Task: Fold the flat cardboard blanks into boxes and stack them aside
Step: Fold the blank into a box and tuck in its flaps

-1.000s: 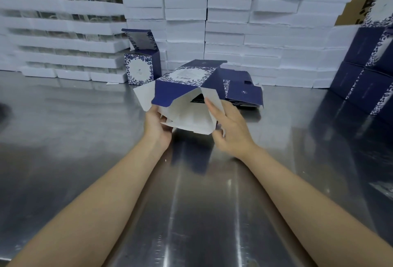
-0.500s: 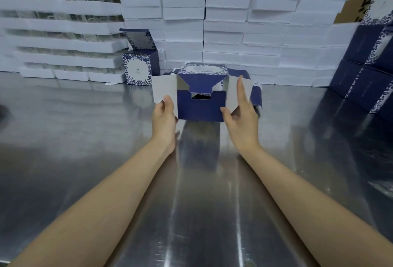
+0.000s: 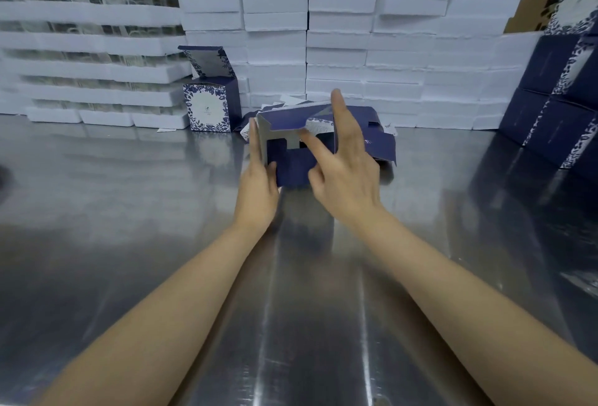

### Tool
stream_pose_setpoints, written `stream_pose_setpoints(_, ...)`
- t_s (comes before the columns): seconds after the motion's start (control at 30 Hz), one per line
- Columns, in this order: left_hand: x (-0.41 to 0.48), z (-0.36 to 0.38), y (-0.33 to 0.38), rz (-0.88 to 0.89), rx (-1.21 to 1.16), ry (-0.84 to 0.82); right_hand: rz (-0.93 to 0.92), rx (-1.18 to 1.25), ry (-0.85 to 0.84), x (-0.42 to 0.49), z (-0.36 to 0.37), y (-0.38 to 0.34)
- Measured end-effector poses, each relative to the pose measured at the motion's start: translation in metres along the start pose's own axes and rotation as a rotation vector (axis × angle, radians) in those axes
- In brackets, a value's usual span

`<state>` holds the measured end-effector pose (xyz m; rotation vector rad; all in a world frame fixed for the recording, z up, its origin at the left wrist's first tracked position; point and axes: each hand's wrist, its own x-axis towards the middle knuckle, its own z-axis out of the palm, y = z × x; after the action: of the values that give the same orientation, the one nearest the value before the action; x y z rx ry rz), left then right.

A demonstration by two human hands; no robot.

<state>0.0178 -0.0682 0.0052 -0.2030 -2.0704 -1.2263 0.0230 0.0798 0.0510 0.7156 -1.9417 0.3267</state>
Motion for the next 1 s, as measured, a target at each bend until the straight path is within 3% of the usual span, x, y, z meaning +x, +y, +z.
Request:
stream_pose_setpoints(0.17,-0.001,-0.004,0.008,0.191,0.020,-0.083,0.017,0.200,-0.089,0.024,-0.017,0.006)
stream_pose_setpoints(0.3,0.001,-0.004,0.007,0.222,0.023,-0.088,0.083,0.413,-0.194,0.041,-0.036,0.029)
stream_pose_setpoints(0.53,-0.002,-0.001,-0.001,0.285,0.131,-0.176,0.001,0.350,-0.424,0.044,-0.047,0.051)
stream_pose_setpoints(0.63,-0.003,-0.001,0.000,0.295,0.245,-0.108,0.014,0.401,-0.377,0.044,-0.051,0.052)
stream_pose_setpoints(0.77,-0.004,-0.004,0.007,0.397,0.476,-0.018,0.229,0.789,-0.311,0.043,-0.060,0.049)
stream_pose_setpoints(0.9,-0.003,-0.001,0.010,0.465,0.518,-0.051,0.408,1.150,-0.339,0.045,-0.059,0.053)
stream_pose_setpoints(0.97,-0.002,-0.001,0.010,0.477,0.513,-0.060,0.430,1.124,-0.355,0.041,-0.056,0.055)
stream_pose_setpoints(1.0,-0.001,-0.001,0.009,0.478,0.506,-0.065,0.364,0.972,-0.389,0.038,-0.054,0.058)
